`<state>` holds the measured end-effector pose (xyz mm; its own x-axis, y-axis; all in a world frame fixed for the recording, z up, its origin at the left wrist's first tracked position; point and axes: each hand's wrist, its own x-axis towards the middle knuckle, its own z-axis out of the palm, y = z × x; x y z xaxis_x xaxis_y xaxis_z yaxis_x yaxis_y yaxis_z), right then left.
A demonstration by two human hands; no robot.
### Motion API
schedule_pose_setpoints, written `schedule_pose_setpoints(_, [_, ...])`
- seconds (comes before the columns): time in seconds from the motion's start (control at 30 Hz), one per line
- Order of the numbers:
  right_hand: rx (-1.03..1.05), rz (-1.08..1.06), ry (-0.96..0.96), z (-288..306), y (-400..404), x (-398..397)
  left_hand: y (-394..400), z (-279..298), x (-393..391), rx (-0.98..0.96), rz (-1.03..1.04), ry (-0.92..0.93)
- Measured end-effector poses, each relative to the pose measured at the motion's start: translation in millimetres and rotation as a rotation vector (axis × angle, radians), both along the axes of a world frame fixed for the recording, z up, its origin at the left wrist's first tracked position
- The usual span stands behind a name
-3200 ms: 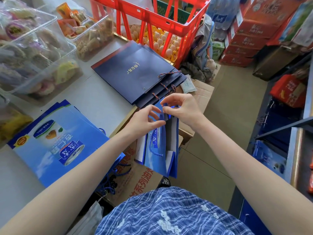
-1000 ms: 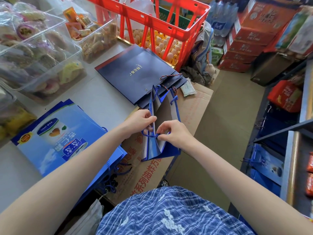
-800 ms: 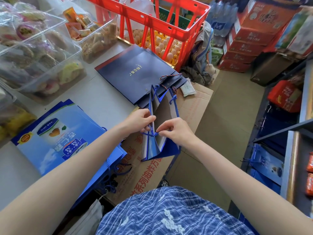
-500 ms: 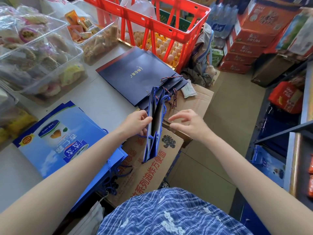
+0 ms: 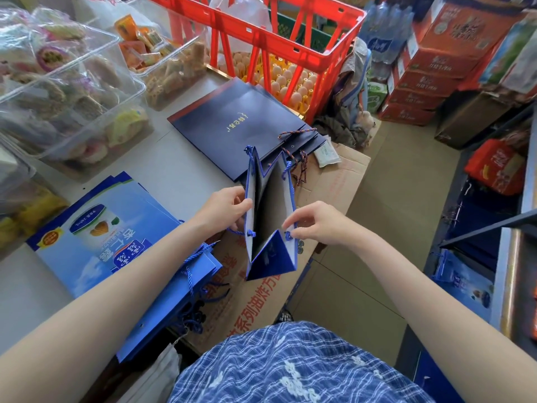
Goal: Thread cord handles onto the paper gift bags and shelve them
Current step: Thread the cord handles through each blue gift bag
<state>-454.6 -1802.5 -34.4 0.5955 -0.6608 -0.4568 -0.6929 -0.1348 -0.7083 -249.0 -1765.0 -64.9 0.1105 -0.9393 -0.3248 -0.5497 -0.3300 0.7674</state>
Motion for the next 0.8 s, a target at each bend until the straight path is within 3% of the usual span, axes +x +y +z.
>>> schedule_pose_setpoints(0.13, [0.361,-0.462,-0.471,-6.6,-5.9,2.7,2.7,0.9,-0.5,0.007,-0.039,-0.029])
schedule_pose_setpoints(0.3, [0.558,-0.63,-0.522,-17.5,-17.2,28.6,4.5,-0.4,-1.9,0.045,-0.043,0.022])
schedule_pose_setpoints(0.43, [0.462,-0.684,-0.602,-18.6,-20.4,36.9,3.8,-0.1,0.2,0.043,0.034,-0.071])
schedule_pose_setpoints(0.57, [0.413,-1.074,-0.716,-19.2,-33.3,7.4,9.9,-5.1,26.7,0.123,0.09,-0.293])
schedule_pose_setpoints(0.63, [0.451,-1.225,-0.82,-16.6,-38.3,-8.1,16.8,-12.5,41.6,0.193,0.116,-0.238])
schedule_pose_setpoints(0.7, [0.447,-1.211,-0.781,-14.5,-37.0,-10.4,18.6,-16.4,44.6,0.209,0.127,-0.133])
schedule_pose_setpoints(0.8, [0.417,-0.957,-0.595,-10.4,-27.4,5.6,10.6,-8.6,26.2,0.177,0.082,-0.028])
